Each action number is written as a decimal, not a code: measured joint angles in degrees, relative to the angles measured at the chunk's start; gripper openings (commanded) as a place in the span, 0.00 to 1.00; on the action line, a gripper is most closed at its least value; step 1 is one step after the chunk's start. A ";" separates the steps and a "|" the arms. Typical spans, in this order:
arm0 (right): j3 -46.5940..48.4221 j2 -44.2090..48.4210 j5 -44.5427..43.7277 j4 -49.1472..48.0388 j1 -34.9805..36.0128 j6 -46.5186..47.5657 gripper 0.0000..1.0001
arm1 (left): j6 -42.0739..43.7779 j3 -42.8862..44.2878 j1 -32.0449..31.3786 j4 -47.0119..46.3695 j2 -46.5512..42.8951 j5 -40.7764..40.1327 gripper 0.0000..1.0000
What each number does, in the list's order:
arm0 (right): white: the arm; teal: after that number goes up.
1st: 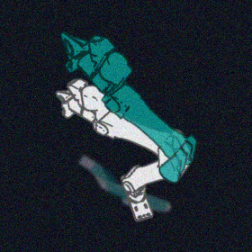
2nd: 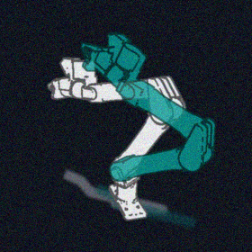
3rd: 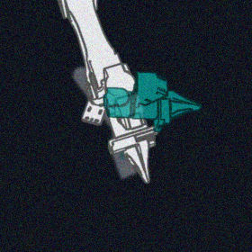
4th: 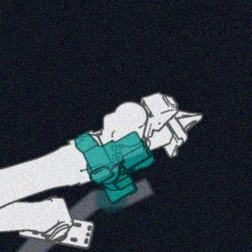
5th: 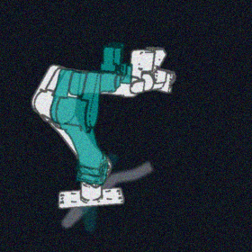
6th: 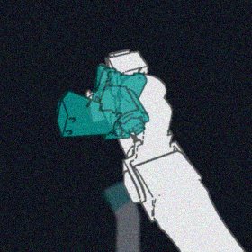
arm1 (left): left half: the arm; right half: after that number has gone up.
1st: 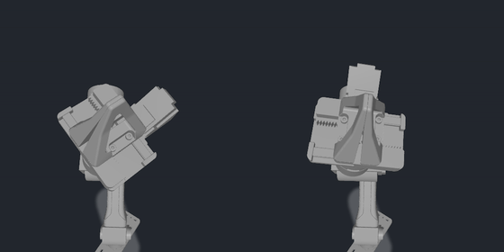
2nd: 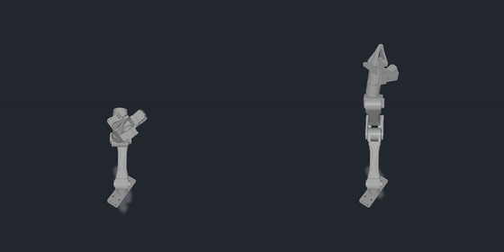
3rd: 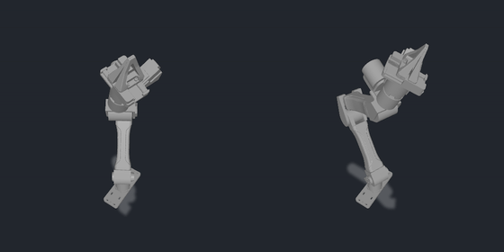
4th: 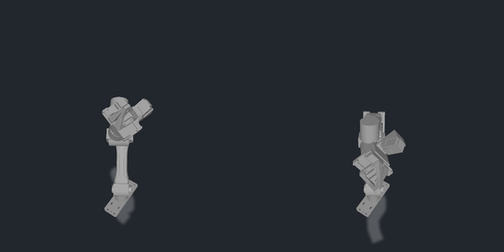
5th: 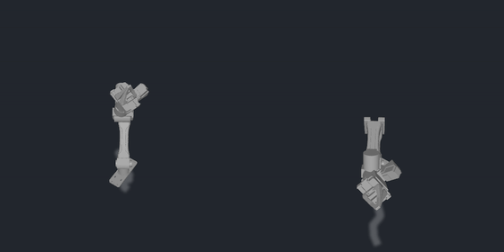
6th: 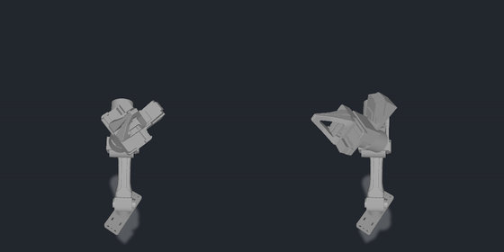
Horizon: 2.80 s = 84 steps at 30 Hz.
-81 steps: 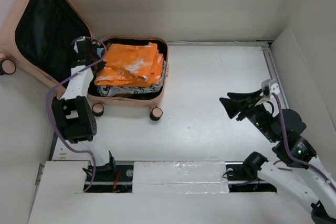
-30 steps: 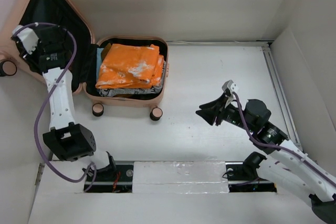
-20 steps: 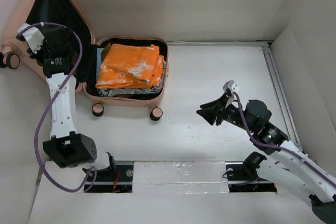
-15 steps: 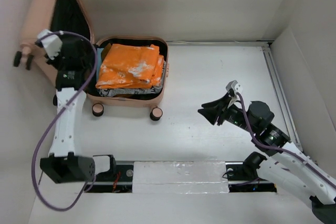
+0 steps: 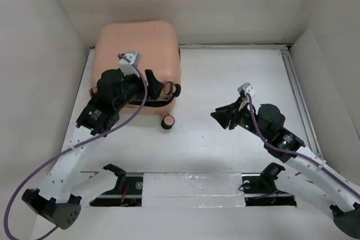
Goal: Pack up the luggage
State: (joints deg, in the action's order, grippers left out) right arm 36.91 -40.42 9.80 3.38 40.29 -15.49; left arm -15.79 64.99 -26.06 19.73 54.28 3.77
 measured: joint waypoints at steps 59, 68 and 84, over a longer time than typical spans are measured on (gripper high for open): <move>21.86 -52.48 -14.86 -8.55 -17.99 1.60 0.00 | -31.80 -13.18 25.49 -25.51 35.39 -11.43 0.61; 31.69 -60.76 -9.77 -6.54 -28.70 7.65 0.00 | -38.88 -31.01 4.55 -21.49 11.30 -24.59 0.61; 54.77 -59.08 2.49 3.02 -26.75 6.54 0.09 | -40.48 -27.65 -26.21 -5.73 -20.24 -50.77 0.76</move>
State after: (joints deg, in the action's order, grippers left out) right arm 91.68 -99.50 12.29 6.39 13.54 -8.95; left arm -56.27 37.34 -52.27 14.00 34.04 -47.00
